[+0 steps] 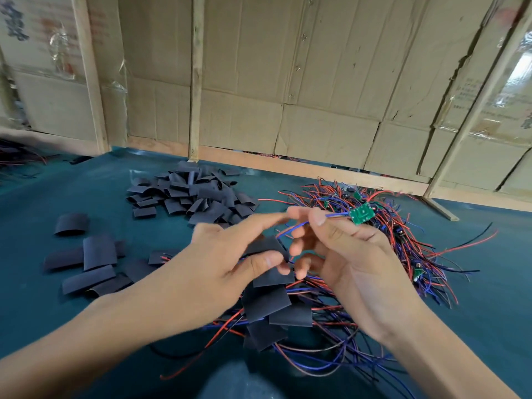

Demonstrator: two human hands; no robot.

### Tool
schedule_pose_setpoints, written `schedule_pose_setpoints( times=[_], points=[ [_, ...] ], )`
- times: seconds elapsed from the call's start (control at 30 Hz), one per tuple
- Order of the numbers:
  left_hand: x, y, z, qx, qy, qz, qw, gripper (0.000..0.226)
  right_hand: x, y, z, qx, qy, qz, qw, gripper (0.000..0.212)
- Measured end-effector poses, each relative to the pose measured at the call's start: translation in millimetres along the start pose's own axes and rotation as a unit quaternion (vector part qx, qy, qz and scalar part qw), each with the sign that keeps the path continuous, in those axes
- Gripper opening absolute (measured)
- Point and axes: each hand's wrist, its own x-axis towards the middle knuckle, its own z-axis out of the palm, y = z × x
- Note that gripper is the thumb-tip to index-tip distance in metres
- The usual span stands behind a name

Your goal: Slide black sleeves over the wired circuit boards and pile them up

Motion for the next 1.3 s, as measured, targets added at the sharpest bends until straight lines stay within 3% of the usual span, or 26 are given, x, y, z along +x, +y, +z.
schedule_pose_setpoints(
  times=[0.03, 0.17, 0.27, 0.37, 0.43, 0.53, 0.6, 0.7, 0.83, 0.9, 1.07, 1.3],
  points=[
    [-0.9, 1.1, 0.1, 0.079, 0.004, 0.006, 0.997, 0.023, -0.8, -0.3, 0.6, -0.011, 0.0, -0.003, 1.0, 0.029],
    [-1.0, 4.1, -1.1, 0.209, 0.048, 0.02, 0.977, 0.047, -2.6, 0.1, 2.4, -0.077, 0.001, -0.01, 0.997, 0.025],
    [-0.3, 6.8, -2.7, 0.203, 0.064, 0.048, 0.976, 0.039, -5.2, 0.6, 4.3, -0.179, -0.016, -0.05, 0.982, 0.012],
    [-2.0, 5.3, -2.3, 0.134, 0.09, 0.056, 0.985, 0.034, -7.8, 0.7, 7.3, -0.266, -0.032, -0.073, 0.961, 0.024],
    [-2.7, 3.6, 1.3, 0.144, 0.125, 0.075, 0.979, 0.03, -7.1, -1.6, 7.3, -0.233, -0.024, -0.052, 0.971, 0.034],
    [-0.1, -3.6, 7.0, 0.124, 0.174, 0.074, 0.974, 0.027, -3.4, -6.8, 4.2, -0.087, -0.012, -0.012, 0.996, 0.041],
    [0.2, -5.3, 6.7, 0.109, 0.175, 0.058, 0.977, 0.031, -2.4, -8.8, 2.1, -0.028, -0.015, -0.014, 0.999, 0.036],
    [-3.0, -1.7, -1.5, 0.159, 0.149, 0.051, 0.975, 0.038, -0.5, -9.7, -0.1, 0.044, -0.024, -0.006, 0.999, 0.047],
    [-5.2, 4.7, -14.1, 0.177, 0.136, 0.042, 0.974, 0.041, 3.0, -11.7, -0.5, -0.002, 0.023, 0.019, 1.0, 0.024],
    [-4.0, 6.6, -19.8, 0.194, 0.141, 0.034, 0.97, 0.043, 4.0, -10.9, -0.6, -0.023, 0.047, 0.032, 0.998, 0.025],
    [-3.6, 3.6, -23.3, 0.227, 0.097, 0.045, 0.968, 0.054, 2.9, -6.7, -3.2, 0.047, 0.054, 0.028, 0.997, 0.012],
    [-4.0, 0.1, -15.8, 0.224, 0.055, 0.045, 0.972, 0.054, 4.0, 2.0, -9.1, -0.014, 0.03, -0.055, 0.998, 0.022]
  ],
)
